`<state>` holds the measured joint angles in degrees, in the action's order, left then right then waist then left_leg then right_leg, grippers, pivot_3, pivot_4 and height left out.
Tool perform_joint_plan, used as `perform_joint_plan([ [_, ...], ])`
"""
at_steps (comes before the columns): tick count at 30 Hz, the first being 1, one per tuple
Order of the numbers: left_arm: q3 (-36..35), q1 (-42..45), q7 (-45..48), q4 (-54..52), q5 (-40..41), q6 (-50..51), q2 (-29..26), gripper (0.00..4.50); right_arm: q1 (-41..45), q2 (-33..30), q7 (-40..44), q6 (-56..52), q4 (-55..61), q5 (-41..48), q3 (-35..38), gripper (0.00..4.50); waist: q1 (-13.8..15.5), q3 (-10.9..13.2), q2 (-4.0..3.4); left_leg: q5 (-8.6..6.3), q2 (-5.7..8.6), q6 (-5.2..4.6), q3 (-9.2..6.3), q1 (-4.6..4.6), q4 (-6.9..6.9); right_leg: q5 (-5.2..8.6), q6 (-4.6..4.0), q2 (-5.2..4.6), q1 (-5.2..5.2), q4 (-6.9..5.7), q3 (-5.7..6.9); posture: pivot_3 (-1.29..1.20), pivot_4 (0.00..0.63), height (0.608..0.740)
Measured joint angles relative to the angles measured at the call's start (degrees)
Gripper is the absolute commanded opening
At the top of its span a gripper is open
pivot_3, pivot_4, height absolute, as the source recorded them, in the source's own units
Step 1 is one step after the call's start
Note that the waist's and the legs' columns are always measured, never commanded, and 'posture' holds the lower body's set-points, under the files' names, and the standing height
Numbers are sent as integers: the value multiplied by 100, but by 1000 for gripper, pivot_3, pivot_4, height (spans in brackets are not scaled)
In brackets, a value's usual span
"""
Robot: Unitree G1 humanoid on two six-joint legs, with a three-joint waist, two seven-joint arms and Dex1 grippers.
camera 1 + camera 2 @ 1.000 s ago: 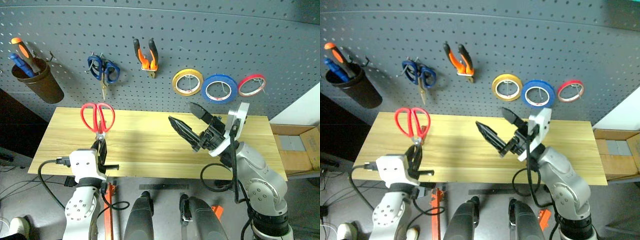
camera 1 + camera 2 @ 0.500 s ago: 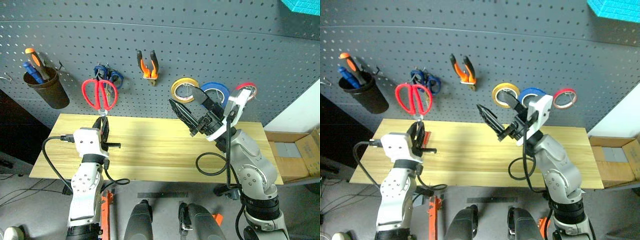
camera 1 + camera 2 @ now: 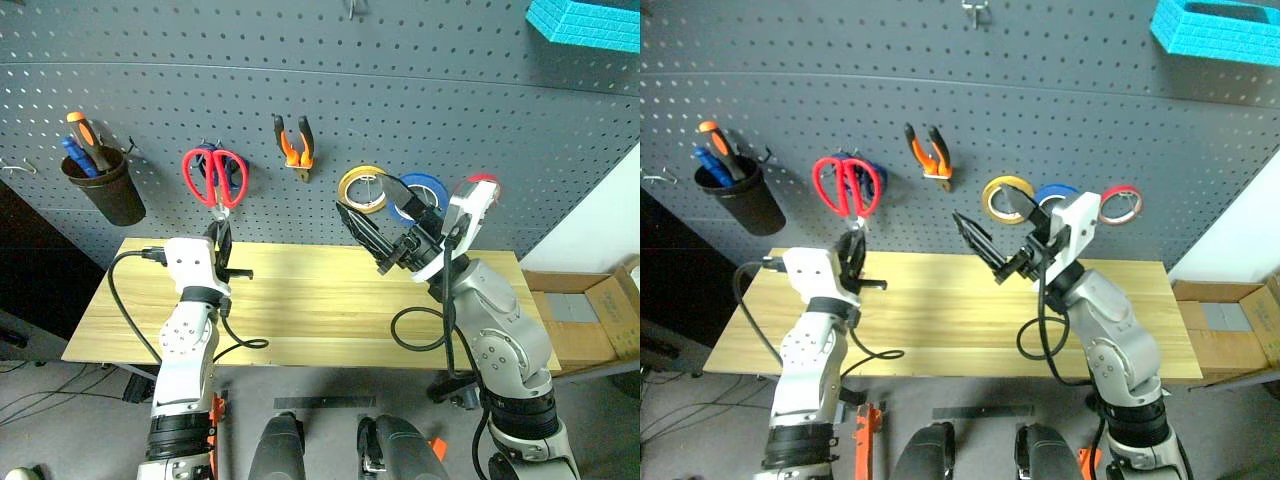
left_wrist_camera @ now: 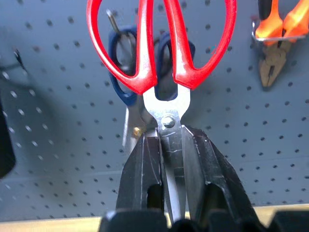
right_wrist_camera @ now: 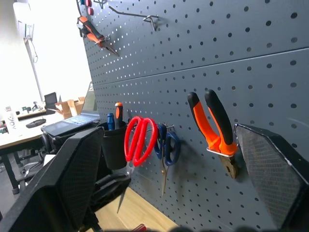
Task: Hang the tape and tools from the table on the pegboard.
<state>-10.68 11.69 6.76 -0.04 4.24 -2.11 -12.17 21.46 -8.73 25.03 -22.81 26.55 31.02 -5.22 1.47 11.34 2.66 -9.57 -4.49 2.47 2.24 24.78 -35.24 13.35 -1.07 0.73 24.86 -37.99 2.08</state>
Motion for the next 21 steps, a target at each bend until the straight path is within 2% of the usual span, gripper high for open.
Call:
perform_joint_plan([
  [3,2,119,-115,109,-1,282,21,240,-5,-25,19,0,0,-73,-67,4500,-4,-5,1,1,-4,-1,-3,-1,-11,-2,-4,2,-4,-5,1,53,139,740],
  [7,18,353,-111,303,18,611,25,1529,-7,-55,55,0,0,-99,-89,4500,-3,-11,-2,0,-4,-2,-8,0,-34,-2,-4,8,-20,-3,5,53,144,740],
  [15,116,509,-53,312,23,797,52,4393,-9,-85,100,0,-1,-206,-115,4500,-3,-11,-2,-2,-6,-3,-15,-2,-52,-5,-6,4,-33,-5,8,53,161,740],
  [18,118,379,-33,290,24,862,49,4453,-66,-154,171,0,0,-257,-138,4500,-4,-11,-3,-2,-8,-2,-16,-3,-50,-5,-7,2,-34,-3,8,50,171,740],
  [21,61,-251,-51,258,125,1150,91,4453,-345,-429,468,1,-3,-300,-321,4500,-33,-12,-8,-11,-13,-6,-10,-8,-48,-2,-11,-6,-38,3,2,46,191,740],
])
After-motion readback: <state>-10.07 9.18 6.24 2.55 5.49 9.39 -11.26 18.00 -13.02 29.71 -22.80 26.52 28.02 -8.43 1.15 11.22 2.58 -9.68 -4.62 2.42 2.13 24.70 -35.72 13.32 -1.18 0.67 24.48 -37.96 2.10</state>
